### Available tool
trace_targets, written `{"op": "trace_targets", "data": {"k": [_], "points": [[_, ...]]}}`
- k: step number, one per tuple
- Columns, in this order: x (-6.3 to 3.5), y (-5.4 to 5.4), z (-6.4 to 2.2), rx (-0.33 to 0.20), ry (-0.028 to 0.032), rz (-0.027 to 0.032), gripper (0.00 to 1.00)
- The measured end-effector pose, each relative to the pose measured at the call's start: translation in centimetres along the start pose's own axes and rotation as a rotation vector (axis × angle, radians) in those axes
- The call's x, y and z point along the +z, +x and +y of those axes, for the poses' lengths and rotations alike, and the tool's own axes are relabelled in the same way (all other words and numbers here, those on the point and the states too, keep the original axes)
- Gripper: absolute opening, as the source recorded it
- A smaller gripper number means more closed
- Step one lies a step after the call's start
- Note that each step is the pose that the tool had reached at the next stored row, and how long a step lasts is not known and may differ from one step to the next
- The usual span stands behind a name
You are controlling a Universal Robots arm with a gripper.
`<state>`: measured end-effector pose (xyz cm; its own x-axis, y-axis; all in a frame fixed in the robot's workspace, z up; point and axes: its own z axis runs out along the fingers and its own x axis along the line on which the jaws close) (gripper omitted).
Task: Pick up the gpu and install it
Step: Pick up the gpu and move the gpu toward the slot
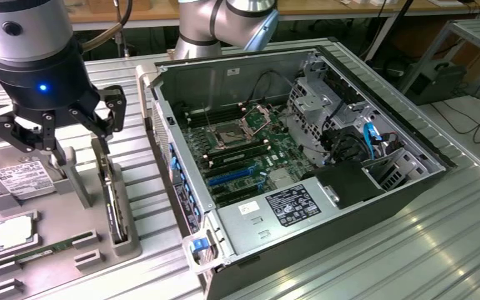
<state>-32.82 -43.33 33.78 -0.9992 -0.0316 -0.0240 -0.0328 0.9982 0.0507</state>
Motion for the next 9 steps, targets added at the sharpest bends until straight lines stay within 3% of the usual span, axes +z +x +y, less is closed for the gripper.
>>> {"op": "trace_targets", "data": {"k": [9], "points": [[0.64, 0.02, -0.04, 0.000, 0.0000, 0.0000, 0.60]]}}
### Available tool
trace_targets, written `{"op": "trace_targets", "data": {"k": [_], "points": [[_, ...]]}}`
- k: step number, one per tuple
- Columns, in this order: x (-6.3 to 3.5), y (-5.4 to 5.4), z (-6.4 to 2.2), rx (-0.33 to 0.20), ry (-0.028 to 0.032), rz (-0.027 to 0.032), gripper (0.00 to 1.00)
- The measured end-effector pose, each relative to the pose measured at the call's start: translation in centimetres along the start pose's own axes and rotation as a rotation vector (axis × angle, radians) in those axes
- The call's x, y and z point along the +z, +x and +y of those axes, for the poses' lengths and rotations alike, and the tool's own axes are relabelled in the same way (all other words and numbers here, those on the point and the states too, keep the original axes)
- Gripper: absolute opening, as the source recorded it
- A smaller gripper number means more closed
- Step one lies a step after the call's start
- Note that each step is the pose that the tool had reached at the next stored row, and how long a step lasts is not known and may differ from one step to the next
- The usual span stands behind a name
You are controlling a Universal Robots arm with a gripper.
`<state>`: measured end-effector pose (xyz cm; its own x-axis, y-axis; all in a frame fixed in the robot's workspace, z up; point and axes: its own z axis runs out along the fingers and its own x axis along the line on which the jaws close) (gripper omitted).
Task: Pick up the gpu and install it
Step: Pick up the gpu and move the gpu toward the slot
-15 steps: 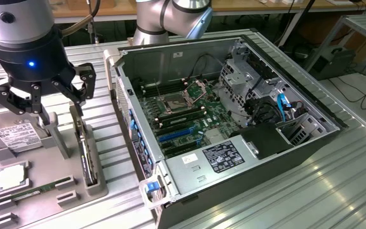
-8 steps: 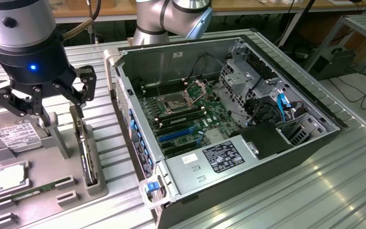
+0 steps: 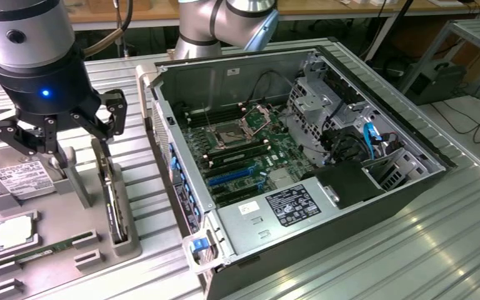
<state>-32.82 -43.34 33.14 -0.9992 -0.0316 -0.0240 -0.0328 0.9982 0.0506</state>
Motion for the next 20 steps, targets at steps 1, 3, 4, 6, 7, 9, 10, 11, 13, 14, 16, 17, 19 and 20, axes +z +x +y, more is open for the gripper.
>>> {"op": "trace_targets", "data": {"k": [1, 3, 4, 6, 7, 9, 10, 11, 13, 14, 16, 17, 19, 20], "points": [[0.07, 0.0, 0.00, 0.000, 0.0000, -0.0001, 0.60], [0.20, 0.0, -0.01, 0.000, 0.0000, 0.0000, 0.60], [0.27, 0.0, -0.01, 0.000, 0.0000, 0.0000, 0.60], [0.41, 0.0, -0.03, 0.000, 0.0000, 0.0000, 0.60], [0.50, 0.0, -0.03, 0.000, 0.0000, 0.0000, 0.60], [0.66, 0.0, -0.04, 0.000, 0.0000, -0.0001, 0.60], [0.73, 0.0, -0.05, 0.000, 0.0001, 0.0000, 0.60], [0.79, 0.0, -0.05, 0.000, 0.0000, 0.0000, 0.60], [0.94, 0.0, -0.06, 0.000, 0.0000, 0.0000, 0.60], [1.01, 0.0, -0.06, 0.000, 0.0000, -0.0001, 0.60], [1.14, 0.0, -0.07, 0.000, 0.0000, 0.0000, 0.60], [1.22, 0.0, -0.08, 0.000, 0.0000, 0.0000, 0.60], [1.36, 0.0, -0.09, 0.000, 0.0000, 0.0000, 0.60], [1.43, 0.0, -0.09, 0.000, 0.0001, 0.0000, 0.60]]}}
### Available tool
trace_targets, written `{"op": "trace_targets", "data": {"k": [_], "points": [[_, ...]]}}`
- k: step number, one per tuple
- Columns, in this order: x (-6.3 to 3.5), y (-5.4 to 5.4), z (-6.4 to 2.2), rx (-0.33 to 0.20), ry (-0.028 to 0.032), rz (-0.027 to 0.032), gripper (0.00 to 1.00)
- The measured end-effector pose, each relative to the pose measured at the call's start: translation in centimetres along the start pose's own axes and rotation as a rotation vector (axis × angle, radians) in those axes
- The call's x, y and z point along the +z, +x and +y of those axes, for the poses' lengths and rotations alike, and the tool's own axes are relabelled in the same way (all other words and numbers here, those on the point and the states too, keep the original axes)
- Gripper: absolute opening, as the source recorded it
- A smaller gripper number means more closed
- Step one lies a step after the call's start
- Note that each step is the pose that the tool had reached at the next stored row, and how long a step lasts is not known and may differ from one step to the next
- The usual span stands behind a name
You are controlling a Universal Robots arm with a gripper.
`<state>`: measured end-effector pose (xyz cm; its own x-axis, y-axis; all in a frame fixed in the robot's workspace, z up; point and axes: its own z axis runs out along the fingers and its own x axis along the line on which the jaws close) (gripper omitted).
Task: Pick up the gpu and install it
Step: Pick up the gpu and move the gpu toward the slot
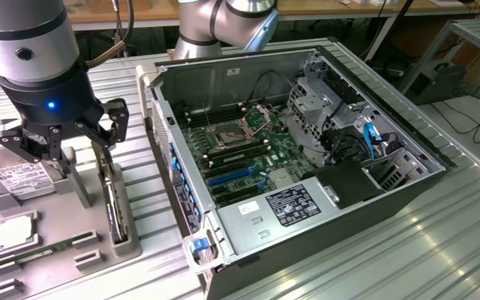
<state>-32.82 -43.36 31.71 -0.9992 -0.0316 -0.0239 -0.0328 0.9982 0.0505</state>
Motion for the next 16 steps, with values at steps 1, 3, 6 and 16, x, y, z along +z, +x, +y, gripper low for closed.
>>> {"op": "trace_targets", "data": {"k": [1, 3, 6, 16], "points": [[0.07, 0.0, -0.01, 0.000, -0.0001, 0.0000, 0.60], [0.23, 0.0, -0.02, 0.000, -0.0001, -0.0001, 0.60], [0.45, 0.0, -0.03, 0.000, -0.0001, -0.0001, 0.60], [1.15, 0.0, -0.18, 0.000, 0.0001, 0.0002, 0.60]]}}
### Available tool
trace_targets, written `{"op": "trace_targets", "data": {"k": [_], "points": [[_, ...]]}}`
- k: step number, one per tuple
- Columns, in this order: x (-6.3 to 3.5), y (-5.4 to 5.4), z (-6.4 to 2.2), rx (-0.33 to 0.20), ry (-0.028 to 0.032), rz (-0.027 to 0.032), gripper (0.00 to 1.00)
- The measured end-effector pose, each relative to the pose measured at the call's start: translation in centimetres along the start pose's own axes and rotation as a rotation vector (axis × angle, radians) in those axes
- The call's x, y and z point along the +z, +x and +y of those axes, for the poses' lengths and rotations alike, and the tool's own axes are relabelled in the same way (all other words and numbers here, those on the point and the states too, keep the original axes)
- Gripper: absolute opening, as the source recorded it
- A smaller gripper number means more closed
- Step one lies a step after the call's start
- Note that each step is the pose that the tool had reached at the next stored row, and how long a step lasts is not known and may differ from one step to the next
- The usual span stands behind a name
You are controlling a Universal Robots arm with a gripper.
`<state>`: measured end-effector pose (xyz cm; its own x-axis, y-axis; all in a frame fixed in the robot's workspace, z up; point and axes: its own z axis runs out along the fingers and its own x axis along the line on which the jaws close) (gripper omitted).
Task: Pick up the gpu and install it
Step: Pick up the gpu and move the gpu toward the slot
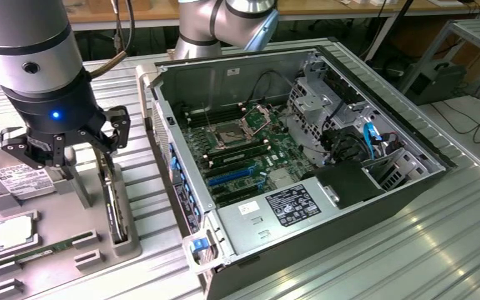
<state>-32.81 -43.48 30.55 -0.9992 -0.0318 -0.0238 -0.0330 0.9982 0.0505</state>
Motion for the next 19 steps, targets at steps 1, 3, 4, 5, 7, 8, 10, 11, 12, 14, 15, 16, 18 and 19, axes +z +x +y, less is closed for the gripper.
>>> {"op": "trace_targets", "data": {"k": [1, 3, 4, 5, 7, 8, 10, 11, 12, 14, 15, 16, 18, 19], "points": [[0.12, 0.02, -0.15, 0.000, -0.0002, -0.0002, 0.60], [0.25, 0.02, -0.36, 0.000, -0.0001, -0.0002, 0.60], [0.30, 0.03, -0.47, 0.000, -0.0001, -0.0001, 0.60], [0.35, 0.03, -0.57, 0.000, -0.0002, -0.0002, 0.60], [0.42, 0.04, -0.74, 0.000, -0.0002, -0.0003, 0.60], [0.45, 0.04, -0.80, 0.000, -0.0001, -0.0002, 0.60], [0.51, 0.05, -0.91, 0.000, 0.0004, -0.0001, 0.60], [0.55, 0.05, -0.96, 0.000, 0.0010, 0.0000, 0.60], [0.57, 0.05, -1.00, 0.000, 0.0020, 0.0003, 0.60], [0.61, 0.06, -1.04, 0.000, 0.0052, 0.0011, 0.60], [0.65, 0.05, -1.07, 0.000, 0.0076, 0.0010, 0.60], [0.68, 0.05, -1.08, 0.000, 0.0109, 0.0011, 0.60], [0.73, 0.06, -1.09, 0.000, 0.0206, 0.0014, 0.60], [0.75, 0.06, -1.09, 0.000, 0.0261, 0.0016, 0.60]]}}
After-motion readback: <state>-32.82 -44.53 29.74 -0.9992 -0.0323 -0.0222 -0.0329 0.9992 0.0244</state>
